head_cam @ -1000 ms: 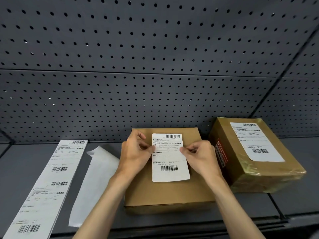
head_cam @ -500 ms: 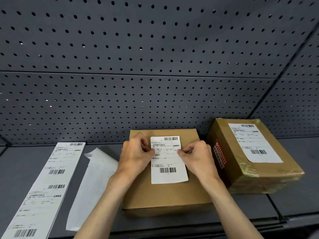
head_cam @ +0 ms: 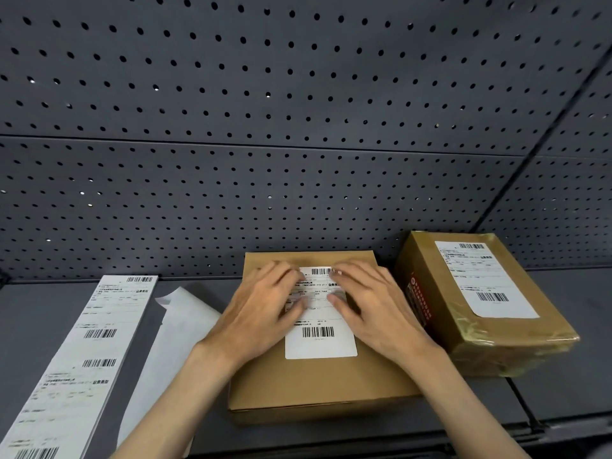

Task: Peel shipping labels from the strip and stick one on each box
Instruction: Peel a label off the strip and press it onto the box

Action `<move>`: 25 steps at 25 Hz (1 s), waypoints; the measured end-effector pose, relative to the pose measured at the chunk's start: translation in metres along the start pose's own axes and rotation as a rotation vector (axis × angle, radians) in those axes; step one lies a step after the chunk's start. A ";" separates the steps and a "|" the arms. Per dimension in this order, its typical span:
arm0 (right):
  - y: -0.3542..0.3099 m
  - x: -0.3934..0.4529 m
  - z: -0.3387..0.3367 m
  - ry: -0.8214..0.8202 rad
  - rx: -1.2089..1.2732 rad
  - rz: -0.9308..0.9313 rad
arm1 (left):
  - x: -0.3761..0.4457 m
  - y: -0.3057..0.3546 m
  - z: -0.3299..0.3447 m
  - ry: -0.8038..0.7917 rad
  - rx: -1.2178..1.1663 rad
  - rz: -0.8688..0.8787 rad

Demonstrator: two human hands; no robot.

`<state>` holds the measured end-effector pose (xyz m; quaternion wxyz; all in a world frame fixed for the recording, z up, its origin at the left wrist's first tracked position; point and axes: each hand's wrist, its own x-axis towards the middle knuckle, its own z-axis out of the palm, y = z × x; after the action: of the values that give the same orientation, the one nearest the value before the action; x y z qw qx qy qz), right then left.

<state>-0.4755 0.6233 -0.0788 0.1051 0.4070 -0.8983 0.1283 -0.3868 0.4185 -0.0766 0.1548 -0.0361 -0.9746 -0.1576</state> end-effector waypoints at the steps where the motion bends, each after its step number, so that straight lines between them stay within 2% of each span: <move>1: 0.003 0.001 0.003 -0.085 -0.003 -0.072 | 0.000 -0.002 0.003 -0.094 0.036 0.051; 3: 0.003 0.006 0.005 -0.187 0.021 -0.118 | 0.001 -0.005 0.009 -0.219 0.053 0.071; 5: 0.004 0.010 0.009 -0.242 0.031 -0.129 | 0.001 -0.003 0.013 -0.254 0.031 0.061; 9: 0.006 0.010 0.011 -0.298 0.030 -0.087 | 0.002 -0.005 0.014 -0.218 0.043 0.039; 14: 0.003 0.006 0.008 -0.224 0.013 0.029 | -0.005 -0.025 0.006 -0.173 0.072 -0.054; 17: -0.003 -0.008 0.004 -0.155 0.047 -0.076 | -0.021 -0.015 -0.003 -0.149 -0.005 0.020; 20: -0.015 -0.040 0.002 -0.188 0.095 -0.252 | -0.052 0.008 -0.007 -0.207 -0.104 0.140; 25: -0.007 -0.067 0.005 -0.103 0.051 -0.353 | -0.079 0.006 -0.001 -0.146 -0.027 0.270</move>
<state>-0.4272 0.6642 -0.1018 0.0694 0.5666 -0.8137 0.1094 -0.3110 0.4219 -0.0991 0.1030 -0.1802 -0.9673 -0.1455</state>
